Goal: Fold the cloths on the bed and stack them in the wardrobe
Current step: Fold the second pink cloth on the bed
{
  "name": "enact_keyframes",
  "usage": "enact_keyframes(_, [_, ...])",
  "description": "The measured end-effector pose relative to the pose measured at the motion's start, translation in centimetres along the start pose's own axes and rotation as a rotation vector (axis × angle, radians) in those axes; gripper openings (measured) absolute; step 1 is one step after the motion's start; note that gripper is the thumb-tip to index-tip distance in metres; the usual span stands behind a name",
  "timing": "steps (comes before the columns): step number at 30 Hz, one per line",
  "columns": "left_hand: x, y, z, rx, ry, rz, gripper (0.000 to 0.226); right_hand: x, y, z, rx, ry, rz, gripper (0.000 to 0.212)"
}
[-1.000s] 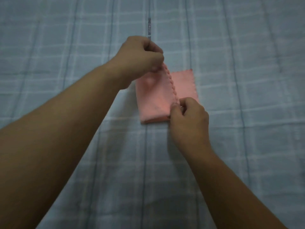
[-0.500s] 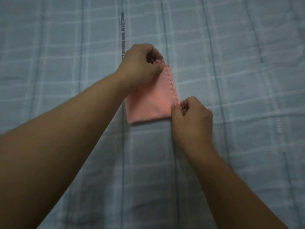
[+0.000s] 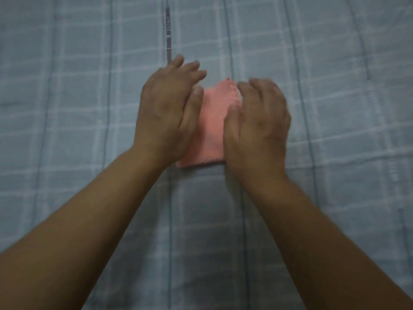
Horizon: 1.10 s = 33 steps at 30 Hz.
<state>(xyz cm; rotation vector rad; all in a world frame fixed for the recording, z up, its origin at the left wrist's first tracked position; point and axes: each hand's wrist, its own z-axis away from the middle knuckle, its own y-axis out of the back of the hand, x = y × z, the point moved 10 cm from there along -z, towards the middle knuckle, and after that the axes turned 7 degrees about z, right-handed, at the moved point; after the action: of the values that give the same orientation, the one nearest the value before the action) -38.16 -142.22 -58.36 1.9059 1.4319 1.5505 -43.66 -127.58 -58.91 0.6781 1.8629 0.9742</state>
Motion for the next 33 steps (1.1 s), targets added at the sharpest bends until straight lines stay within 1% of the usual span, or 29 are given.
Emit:
enact_keyframes(1, [-0.4,-0.9,0.7,-0.070,0.024,-0.034,0.046,-1.0,-1.1,-0.8,-0.036,0.059,0.015,0.044])
enact_keyframes(2, [-1.0,-2.0,1.4,-0.158,0.058,-0.070,0.053,-1.9,-2.8,-1.3,-0.120,0.115,0.045,0.048])
enact_keyframes(3, [-1.9,-3.3,2.0,-0.254,0.100,-0.102,0.060,-2.3,-4.9,-1.5,-0.242,0.160,0.099,0.052])
enact_keyframes(5, [-3.8,-5.2,3.1,-0.398,0.182,-0.158,0.069,-1.5,-8.7,-1.1,-0.467,0.199,0.244,0.059])
enact_keyframes(6, [-4.5,-5.8,3.5,-0.432,0.200,-0.188,0.071,-0.6,-9.6,-0.9,-0.515,0.198,0.295,0.061])
enact_keyframes(7, [-5.1,-6.1,3.7,-0.450,0.207,-0.223,0.070,0.3,-10.0,-0.6,-0.525,0.190,0.326,0.063])
enact_keyframes(10, [-6.4,-6.4,3.7,-0.475,0.213,-0.317,0.065,1.6,-10.0,-0.3,-0.480,0.140,0.384,0.064])
enact_keyframes(15, [-8.4,-4.8,4.0,-0.473,0.278,-0.341,0.066,2.3,-9.4,-0.4,-0.461,0.057,0.411,0.063])
enact_keyframes(17, [-9.0,-4.1,4.1,-0.479,0.300,-0.346,0.067,3.4,-8.7,-0.6,-0.439,-0.008,0.429,0.061])
enact_keyframes(19, [-9.8,-2.8,4.0,-0.439,0.352,-0.340,0.067,4.6,-7.7,-0.9,-0.418,-0.078,0.442,0.059])
enact_keyframes(21, [-10.1,-1.2,3.8,-0.350,0.402,-0.291,0.067,4.9,-6.8,-1.1,-0.375,-0.110,0.429,0.060])
enact_keyframes(22, [-9.7,-0.6,3.5,-0.303,0.385,-0.260,0.067,4.4,-6.3,-1.2,-0.332,-0.096,0.408,0.061])
enact_keyframes(23, [-8.7,-0.3,3.1,-0.274,0.332,-0.238,0.067,3.4,-5.9,-1.2,-0.283,-0.058,0.381,0.061])
enact_keyframes(25, [-6.1,-1.3,2.7,-0.298,0.180,-0.214,0.068,0.6,-6.0,-0.9,-0.236,0.057,0.329,0.061])
enact_keyframes(26, [-5.2,-2.3,2.7,-0.341,0.121,-0.214,0.068,-0.6,-6.6,-0.5,-0.259,0.111,0.315,0.061])
enact_keyframes(28, [-4.7,-4.4,3.3,-0.444,0.087,-0.225,0.070,-1.5,-8.2,0.5,-0.352,0.176,0.335,0.061])
enact_keyframes(30, [-5.5,-5.5,4.0,-0.516,0.096,-0.253,0.070,-0.7,-9.3,1.2,-0.428,0.176,0.371,0.062])
enact_keyframes(33, [-7.2,-4.8,4.4,-0.534,0.122,-0.305,0.067,1.1,-9.1,1.3,-0.455,0.153,0.407,0.064])
